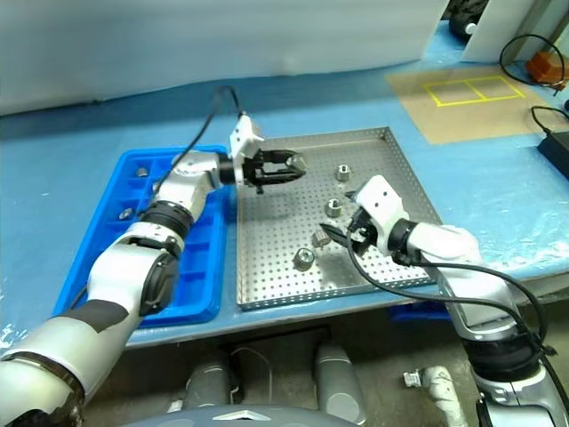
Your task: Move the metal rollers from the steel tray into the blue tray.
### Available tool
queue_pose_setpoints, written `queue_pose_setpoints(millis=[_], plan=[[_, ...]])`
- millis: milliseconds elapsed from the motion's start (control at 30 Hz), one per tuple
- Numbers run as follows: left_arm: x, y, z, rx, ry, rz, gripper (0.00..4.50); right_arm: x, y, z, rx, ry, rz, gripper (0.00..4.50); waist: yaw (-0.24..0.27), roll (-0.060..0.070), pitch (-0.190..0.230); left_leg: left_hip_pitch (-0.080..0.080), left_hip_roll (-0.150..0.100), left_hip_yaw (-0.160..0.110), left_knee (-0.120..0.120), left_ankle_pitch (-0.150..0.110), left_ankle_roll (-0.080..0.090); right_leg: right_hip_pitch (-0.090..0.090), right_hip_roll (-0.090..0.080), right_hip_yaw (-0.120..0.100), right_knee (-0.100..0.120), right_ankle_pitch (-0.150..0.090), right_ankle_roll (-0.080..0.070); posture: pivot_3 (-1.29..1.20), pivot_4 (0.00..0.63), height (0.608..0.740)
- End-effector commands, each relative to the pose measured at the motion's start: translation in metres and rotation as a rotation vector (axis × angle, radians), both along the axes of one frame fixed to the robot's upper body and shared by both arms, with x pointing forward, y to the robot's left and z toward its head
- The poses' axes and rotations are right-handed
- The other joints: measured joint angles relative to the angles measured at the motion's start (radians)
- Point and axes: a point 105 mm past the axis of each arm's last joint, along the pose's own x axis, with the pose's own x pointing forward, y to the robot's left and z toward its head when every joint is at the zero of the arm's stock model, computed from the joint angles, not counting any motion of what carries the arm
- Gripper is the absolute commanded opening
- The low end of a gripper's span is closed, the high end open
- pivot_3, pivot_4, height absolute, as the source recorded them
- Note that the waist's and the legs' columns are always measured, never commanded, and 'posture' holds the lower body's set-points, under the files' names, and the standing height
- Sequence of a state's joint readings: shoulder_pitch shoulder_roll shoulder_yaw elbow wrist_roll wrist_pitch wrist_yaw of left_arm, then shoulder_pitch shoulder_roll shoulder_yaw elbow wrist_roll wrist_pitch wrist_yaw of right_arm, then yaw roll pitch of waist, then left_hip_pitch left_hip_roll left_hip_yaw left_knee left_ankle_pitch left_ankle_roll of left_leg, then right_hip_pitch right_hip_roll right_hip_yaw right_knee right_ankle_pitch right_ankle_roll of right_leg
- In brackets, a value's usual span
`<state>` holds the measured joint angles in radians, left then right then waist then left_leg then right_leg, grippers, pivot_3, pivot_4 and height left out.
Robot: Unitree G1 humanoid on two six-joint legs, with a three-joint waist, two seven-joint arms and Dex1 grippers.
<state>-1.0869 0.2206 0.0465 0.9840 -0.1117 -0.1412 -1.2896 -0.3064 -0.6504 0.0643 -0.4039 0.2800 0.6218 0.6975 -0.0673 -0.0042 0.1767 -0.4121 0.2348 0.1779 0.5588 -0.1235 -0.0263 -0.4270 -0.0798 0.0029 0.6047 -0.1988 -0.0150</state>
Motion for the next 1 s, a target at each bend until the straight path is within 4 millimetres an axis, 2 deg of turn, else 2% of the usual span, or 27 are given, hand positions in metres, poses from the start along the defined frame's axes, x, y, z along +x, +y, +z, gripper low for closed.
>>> queue_pose_setpoints(millis=[33, 167, 267, 333, 467, 533, 600, 700, 833, 1000], plan=[[-0.011, 0.032, 0.008, 0.018, -0.046, 0.002, 1.91, 0.007, 0.014, 0.008, 0.006, -0.045, 0.079, 4.32, 0.004, 0.0, 0.0, 0.0, 0.0, 0.0, -0.001, 0.0, 0.0, 0.0, 0.0, -0.001, 0.0, 0.0, 0.0, -0.36, 0.15, 0.74], [-0.025, 0.071, 0.003, 0.093, -0.094, 0.088, 1.91, 0.017, 0.028, 0.007, 0.012, -0.042, 0.154, 4.32, 0.03, 0.001, 0.001, 0.0, 0.002, 0.0, -0.004, 0.002, -0.003, -0.002, 0.002, -0.001, 0.0, 0.0, 0.0, -0.23, 0.15, 0.74], [-0.038, 0.114, 0.004, 0.119, -0.102, 0.234, 1.91, 0.027, 0.046, 0.007, 0.022, -0.04, 0.234, 4.32, 0.051, 0.001, 0.001, -0.001, 0.003, 0.0, -0.006, 0.003, -0.005, -0.004, 0.002, -0.002, 0.002, 0.0, -0.001, -0.14, 0.15, 0.74], [-0.048, 0.135, 0.007, 0.125, -0.103, 0.314, 1.91, 0.031, 0.057, 0.008, 0.027, -0.039, 0.281, 4.32, 0.071, 0.001, 0.001, -0.001, 0.004, 0.0, -0.008, 0.005, -0.008, -0.006, 0.003, -0.002, 0.003, 0.0, -0.001, -0.08, 0.15, 0.74], [-0.068, 0.164, 0.008, 0.126, -0.08, 0.445, 1.91, 0.035, 0.072, 0.006, 0.03, -0.034, 0.358, 4.32, 0.115, 0.002, 0.001, -0.001, 0.005, 0.0, -0.015, 0.008, -0.013, -0.008, 0.003, -0.004, 0.003, 0.0, -0.001, 0.01, 0.15, 0.74], [-0.08, 0.175, 0.001, 0.139, -0.05, 0.495, 1.91, 0.036, 0.08, 0.006, 0.033, -0.032, 0.394, 4.32, 0.136, 0.002, 0.001, -0.001, 0.005, 0.0, -0.015, 0.008, -0.013, -0.008, 0.003, -0.004, 0.003, -0.001, -0.002, 0.05, 0.15, 0.74], [-0.092, 0.183, -0.01, 0.162, -0.022, 0.539, 1.91, 0.037, 0.088, 0.006, 0.038, -0.03, 0.431, 4.32, 0.142, 0.002, 0.001, -0.001, 0.005, 0.0, -0.015, 0.008, -0.013, -0.008, 0.003, -0.004, 0.003, -0.001, -0.002, 0.08, 0.15, 0.74], [-0.097, 0.187, -0.02, 0.164, 0.006, 0.588, 1.91, 0.038, 0.096, 0.007, 0.041, -0.03, 0.466, 4.32, 0.163, 0.002, 0.001, -0.001, 0.005, 0.0, -0.016, 0.009, -0.014, -0.009, 0.003, -0.005, 0.004, -0.001, -0.002, 0.1, 0.15, 0.74], [-0.088, 0.187, -0.029, 0.17, -0.007, 0.645, 1.91, 0.038, 0.099, 0.006, 0.037, -0.029, 0.487, 4.32, 0.177, 0.002, 0.001, -0.001, 0.005, -0.002, -0.016, 0.009, -0.016, -0.009, 0.004, -0.005, 0.006, -0.001, -0.002, 0.11, 0.15, 0.74], [-0.076, 0.19, -0.035, 0.156, -0.004, 0.68, 1.91, 0.039, 0.091, 0.006, 0.027, -0.029, 0.472, 4.32, 0.177, 0.001, 0.001, 0.0, 0.005, -0.002, -0.016, 0.01, -0.017, -0.009, 0.004, -0.004, 0.008, -0.001, -0.001, 0.08, 0.15, 0.74]])
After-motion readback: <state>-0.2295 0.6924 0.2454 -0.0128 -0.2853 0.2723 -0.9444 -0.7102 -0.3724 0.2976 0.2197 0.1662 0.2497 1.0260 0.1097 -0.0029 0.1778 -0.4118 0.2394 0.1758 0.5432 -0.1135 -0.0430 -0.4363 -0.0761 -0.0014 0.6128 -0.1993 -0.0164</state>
